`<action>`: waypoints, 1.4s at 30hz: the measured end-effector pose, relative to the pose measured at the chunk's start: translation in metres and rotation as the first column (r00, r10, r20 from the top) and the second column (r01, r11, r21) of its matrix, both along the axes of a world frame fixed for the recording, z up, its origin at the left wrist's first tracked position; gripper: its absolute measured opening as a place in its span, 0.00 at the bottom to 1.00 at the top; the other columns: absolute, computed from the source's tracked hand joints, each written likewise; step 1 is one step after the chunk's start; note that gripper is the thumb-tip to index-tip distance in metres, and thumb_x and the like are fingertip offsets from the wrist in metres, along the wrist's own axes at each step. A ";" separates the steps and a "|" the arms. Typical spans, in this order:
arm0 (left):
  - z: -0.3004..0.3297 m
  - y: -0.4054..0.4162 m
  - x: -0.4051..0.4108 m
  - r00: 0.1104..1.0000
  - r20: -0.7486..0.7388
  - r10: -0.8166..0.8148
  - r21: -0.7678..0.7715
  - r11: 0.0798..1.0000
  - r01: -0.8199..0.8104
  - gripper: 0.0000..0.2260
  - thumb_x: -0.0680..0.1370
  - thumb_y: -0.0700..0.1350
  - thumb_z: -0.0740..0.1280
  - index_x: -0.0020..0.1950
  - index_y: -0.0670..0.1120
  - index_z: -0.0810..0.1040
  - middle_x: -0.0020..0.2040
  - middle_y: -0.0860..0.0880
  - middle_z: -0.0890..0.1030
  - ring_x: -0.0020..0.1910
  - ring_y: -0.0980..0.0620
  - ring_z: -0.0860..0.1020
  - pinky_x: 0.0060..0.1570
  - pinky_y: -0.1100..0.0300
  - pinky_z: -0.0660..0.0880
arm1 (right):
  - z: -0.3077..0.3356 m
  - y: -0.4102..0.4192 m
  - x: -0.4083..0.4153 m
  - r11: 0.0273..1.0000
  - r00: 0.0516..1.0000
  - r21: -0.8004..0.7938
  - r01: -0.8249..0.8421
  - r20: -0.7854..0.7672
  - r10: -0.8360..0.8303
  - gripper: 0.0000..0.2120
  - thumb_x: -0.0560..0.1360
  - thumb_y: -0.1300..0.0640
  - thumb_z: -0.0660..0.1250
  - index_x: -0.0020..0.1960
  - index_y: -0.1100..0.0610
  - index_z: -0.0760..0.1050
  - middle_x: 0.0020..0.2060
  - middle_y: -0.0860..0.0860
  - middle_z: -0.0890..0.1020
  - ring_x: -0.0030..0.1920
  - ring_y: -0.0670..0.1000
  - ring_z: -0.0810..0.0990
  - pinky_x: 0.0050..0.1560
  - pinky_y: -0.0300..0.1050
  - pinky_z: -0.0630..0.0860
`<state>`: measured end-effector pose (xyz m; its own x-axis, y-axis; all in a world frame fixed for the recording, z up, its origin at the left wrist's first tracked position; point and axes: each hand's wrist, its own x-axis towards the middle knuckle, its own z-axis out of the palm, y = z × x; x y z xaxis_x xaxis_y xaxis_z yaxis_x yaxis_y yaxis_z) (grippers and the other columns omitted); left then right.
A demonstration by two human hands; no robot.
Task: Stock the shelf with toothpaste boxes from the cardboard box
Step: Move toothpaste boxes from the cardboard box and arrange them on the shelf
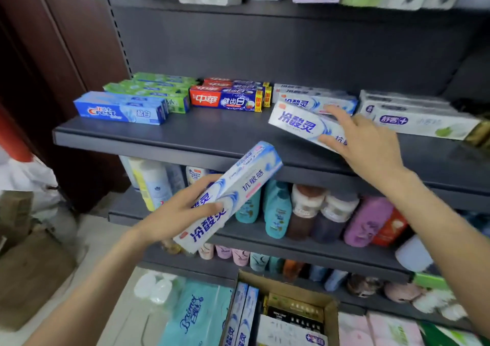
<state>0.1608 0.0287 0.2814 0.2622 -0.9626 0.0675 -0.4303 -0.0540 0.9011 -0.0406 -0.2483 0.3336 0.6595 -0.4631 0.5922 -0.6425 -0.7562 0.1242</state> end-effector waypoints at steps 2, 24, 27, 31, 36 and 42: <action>0.016 -0.012 0.004 1.000 -0.002 0.004 -0.039 0.999 -0.004 0.19 0.74 0.52 0.65 0.64 0.58 0.68 0.55 0.58 0.79 0.50 0.56 0.79 0.47 0.62 0.77 | 0.008 -0.036 0.022 0.999 0.996 -0.031 0.023 -0.081 -0.026 0.26 0.76 0.39 0.56 0.69 0.50 0.66 0.46 0.62 0.77 0.48 0.64 0.78 0.41 0.54 0.72; 0.105 -0.198 0.011 0.724 0.661 -0.195 0.076 0.978 0.194 0.23 0.77 0.53 0.66 0.70 0.49 0.68 0.64 0.55 0.72 0.57 0.57 0.70 0.44 0.76 0.67 | 0.039 -0.059 0.017 0.878 0.898 0.319 -0.357 -0.141 0.417 0.33 0.73 0.46 0.68 0.74 0.43 0.57 0.70 0.45 0.68 0.69 0.47 0.65 0.66 0.44 0.62; 0.100 -0.223 0.008 0.491 0.866 -0.098 0.025 0.988 0.153 0.23 0.76 0.60 0.63 0.69 0.53 0.69 0.67 0.54 0.73 0.62 0.51 0.73 0.56 0.56 0.71 | 0.037 -0.071 0.015 0.902 0.932 0.318 -0.291 -0.118 0.342 0.27 0.74 0.46 0.68 0.70 0.44 0.63 0.67 0.44 0.72 0.65 0.49 0.71 0.62 0.47 0.64; 0.081 -0.255 0.017 0.351 0.929 0.121 -0.131 0.991 0.004 0.17 0.77 0.53 0.62 0.65 0.53 0.72 0.64 0.52 0.75 0.61 0.49 0.74 0.53 0.54 0.72 | 0.024 -0.099 0.033 0.965 0.966 0.218 -0.146 -0.178 0.187 0.21 0.77 0.53 0.64 0.68 0.48 0.66 0.62 0.51 0.74 0.61 0.54 0.70 0.63 0.50 0.61; 0.059 -0.269 0.023 0.277 0.956 0.098 -0.086 0.995 -0.057 0.23 0.78 0.50 0.61 0.72 0.50 0.64 0.67 0.46 0.72 0.66 0.45 0.68 0.66 0.51 0.61 | 0.001 -0.110 0.044 0.993 0.999 0.119 -0.023 -0.037 0.028 0.15 0.76 0.64 0.61 0.61 0.57 0.75 0.62 0.56 0.74 0.60 0.60 0.71 0.63 0.52 0.63; 0.049 -0.211 -0.018 0.558 0.748 0.359 -0.475 0.877 0.071 0.14 0.76 0.49 0.63 0.61 0.48 0.76 0.54 0.50 0.81 0.55 0.47 0.75 0.52 0.59 0.67 | -0.001 -0.024 0.012 0.960 0.934 0.015 -0.279 0.237 0.267 0.12 0.75 0.58 0.62 0.57 0.55 0.77 0.48 0.51 0.81 0.50 0.55 0.78 0.48 0.48 0.72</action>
